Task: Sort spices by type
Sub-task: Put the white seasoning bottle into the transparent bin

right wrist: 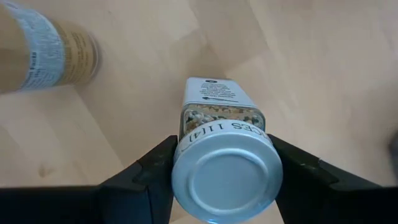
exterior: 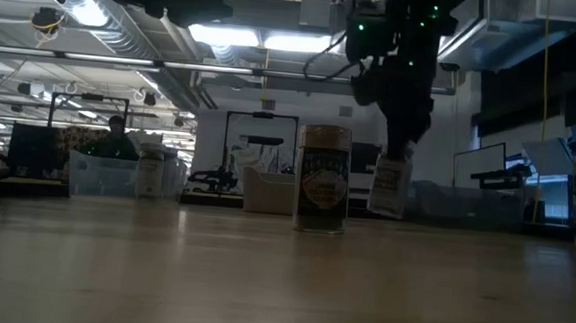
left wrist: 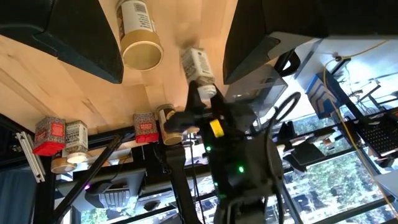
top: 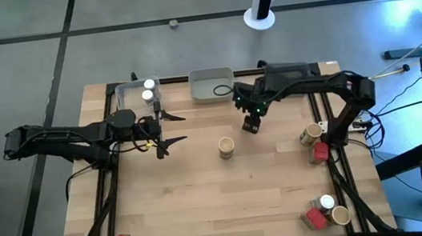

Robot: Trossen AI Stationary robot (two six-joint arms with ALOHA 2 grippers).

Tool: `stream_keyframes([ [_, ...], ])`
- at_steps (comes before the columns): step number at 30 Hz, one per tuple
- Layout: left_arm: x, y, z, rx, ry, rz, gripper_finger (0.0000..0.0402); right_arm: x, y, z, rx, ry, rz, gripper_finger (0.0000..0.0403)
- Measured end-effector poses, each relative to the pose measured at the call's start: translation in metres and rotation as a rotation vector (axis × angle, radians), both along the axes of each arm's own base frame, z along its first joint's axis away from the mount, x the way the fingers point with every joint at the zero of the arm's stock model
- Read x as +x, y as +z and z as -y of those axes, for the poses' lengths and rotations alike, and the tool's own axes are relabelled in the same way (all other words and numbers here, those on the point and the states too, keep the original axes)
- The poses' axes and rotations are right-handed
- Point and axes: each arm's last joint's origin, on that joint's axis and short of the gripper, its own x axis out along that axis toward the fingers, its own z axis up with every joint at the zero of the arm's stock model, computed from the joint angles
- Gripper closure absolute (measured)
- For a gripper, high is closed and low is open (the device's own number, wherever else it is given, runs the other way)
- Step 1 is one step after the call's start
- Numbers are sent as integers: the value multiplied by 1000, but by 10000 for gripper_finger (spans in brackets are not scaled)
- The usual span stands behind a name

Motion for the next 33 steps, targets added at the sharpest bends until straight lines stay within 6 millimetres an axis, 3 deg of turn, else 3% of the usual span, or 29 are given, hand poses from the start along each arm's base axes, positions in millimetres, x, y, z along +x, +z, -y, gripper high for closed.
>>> stream_keyframes([
  [6,0,0,0,0,0,1,137,-3,-14,-1,17,0,-1,186],
  [14,0,0,0,0,0,1,137,2,-14,1,1,2,56,150],
  [21,4,-1,0,-22,3,13,137,-2,26,-3,23,16,42,135],
  [27,28,-10,-2,-61,7,59,137,-28,62,-36,-124,66,109,135],
  [33,58,-25,-4,-119,30,79,137,-60,71,-68,-300,67,240,135],
])
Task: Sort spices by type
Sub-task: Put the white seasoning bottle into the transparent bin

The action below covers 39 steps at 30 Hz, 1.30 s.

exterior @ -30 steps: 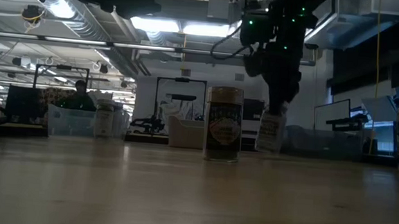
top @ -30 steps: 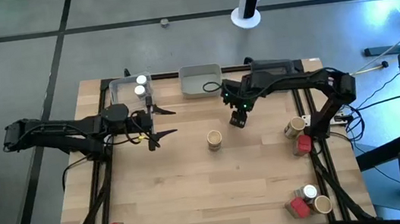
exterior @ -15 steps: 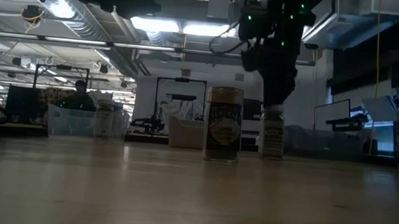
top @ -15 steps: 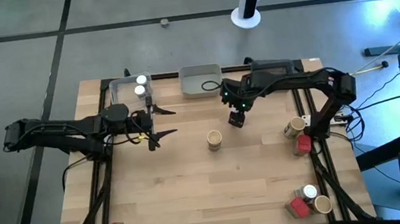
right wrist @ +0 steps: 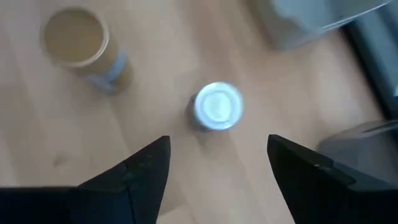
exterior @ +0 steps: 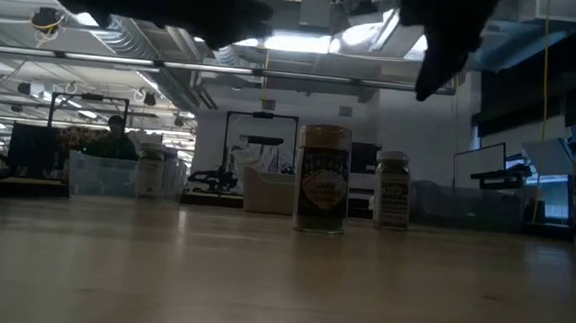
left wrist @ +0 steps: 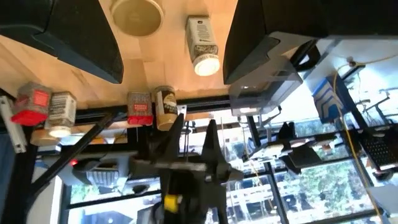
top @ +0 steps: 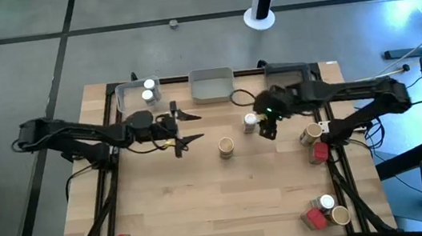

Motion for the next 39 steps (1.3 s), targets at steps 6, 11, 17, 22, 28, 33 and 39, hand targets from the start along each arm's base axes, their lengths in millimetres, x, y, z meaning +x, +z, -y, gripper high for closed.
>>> stream_keyframes([
  [6,43,-10,-5,-29,30,-76,137,-22,-11,-14,-147,-36,189,134],
  [11,81,-11,-18,-67,66,-133,137,-30,-20,-14,-237,-90,256,134],
  [17,121,-22,-39,-81,61,-204,137,-33,-26,-11,-314,-135,249,134],
  [22,149,-34,-51,-109,51,-224,137,-34,-24,-8,-455,-217,240,134],
  [28,174,-48,-54,-128,29,-237,137,-36,-21,-4,-574,-340,253,134],
  [33,189,-60,-60,-149,-6,-251,137,-37,-21,-4,-589,-365,258,134],
  [39,200,-71,-73,-175,-28,-273,137,-37,-21,-4,-590,-362,253,134],
])
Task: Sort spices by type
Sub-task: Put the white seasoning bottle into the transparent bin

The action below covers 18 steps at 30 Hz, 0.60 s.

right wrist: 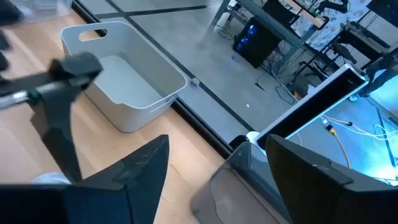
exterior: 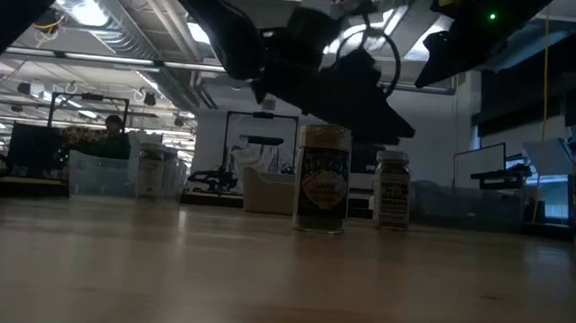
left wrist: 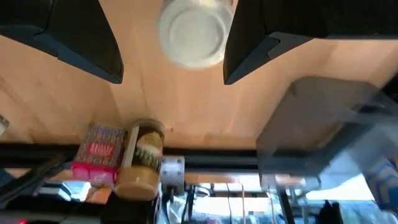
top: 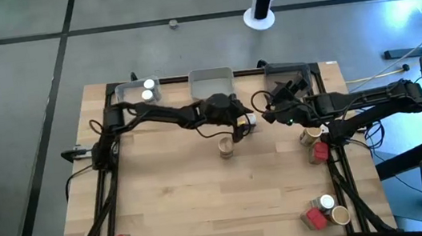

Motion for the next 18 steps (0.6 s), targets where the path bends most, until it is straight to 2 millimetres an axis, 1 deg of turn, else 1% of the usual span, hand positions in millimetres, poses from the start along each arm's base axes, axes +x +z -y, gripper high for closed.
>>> stream_keyframes([
  [3,2,-9,-7,-22,-15,-18,137,0,0,0,0,0,0,134],
  [6,2,-13,-10,-30,-35,-21,137,0,0,0,0,0,1,134],
  [15,3,-14,-10,1,-51,-17,137,2,2,0,1,0,33,134],
  [18,3,-14,-10,10,-29,-11,137,2,2,0,1,0,33,134],
])
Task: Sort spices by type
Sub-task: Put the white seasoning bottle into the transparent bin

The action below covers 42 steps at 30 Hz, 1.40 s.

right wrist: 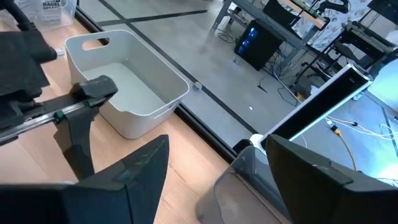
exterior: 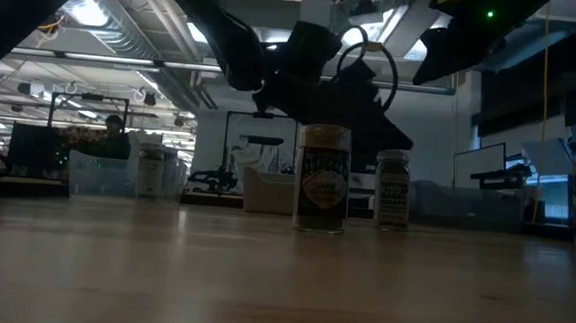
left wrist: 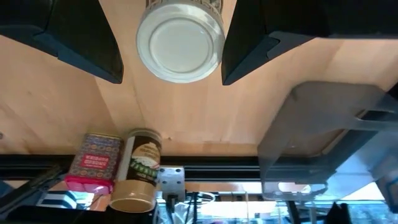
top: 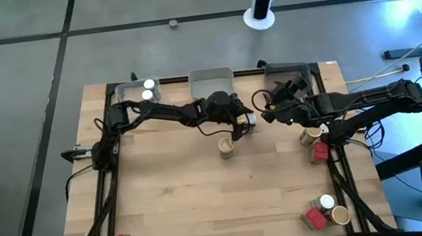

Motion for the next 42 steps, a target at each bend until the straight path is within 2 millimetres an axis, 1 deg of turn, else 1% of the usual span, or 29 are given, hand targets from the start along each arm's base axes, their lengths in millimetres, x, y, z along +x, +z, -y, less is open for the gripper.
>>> stream_keyframes([
  [9,0,0,-3,49,50,9,137,0,-1,0,22,20,1,134],
  [16,-2,-6,-3,60,40,-59,137,1,-1,-1,38,35,3,134],
  [21,-3,-7,-3,67,39,-66,137,1,-1,-1,39,36,5,134],
  [25,-1,-9,-2,78,-27,-50,137,1,-1,-1,39,36,6,134],
  [30,0,-16,-3,100,-41,-46,138,2,0,-1,40,36,14,134],
  [33,1,-14,-3,106,-41,-33,153,3,-1,-1,39,36,10,134],
  [39,1,-14,-3,113,-46,-27,205,6,-4,-1,36,35,-1,134],
  [42,1,-14,-3,120,-50,-34,209,7,-5,-1,34,34,-8,134],
])
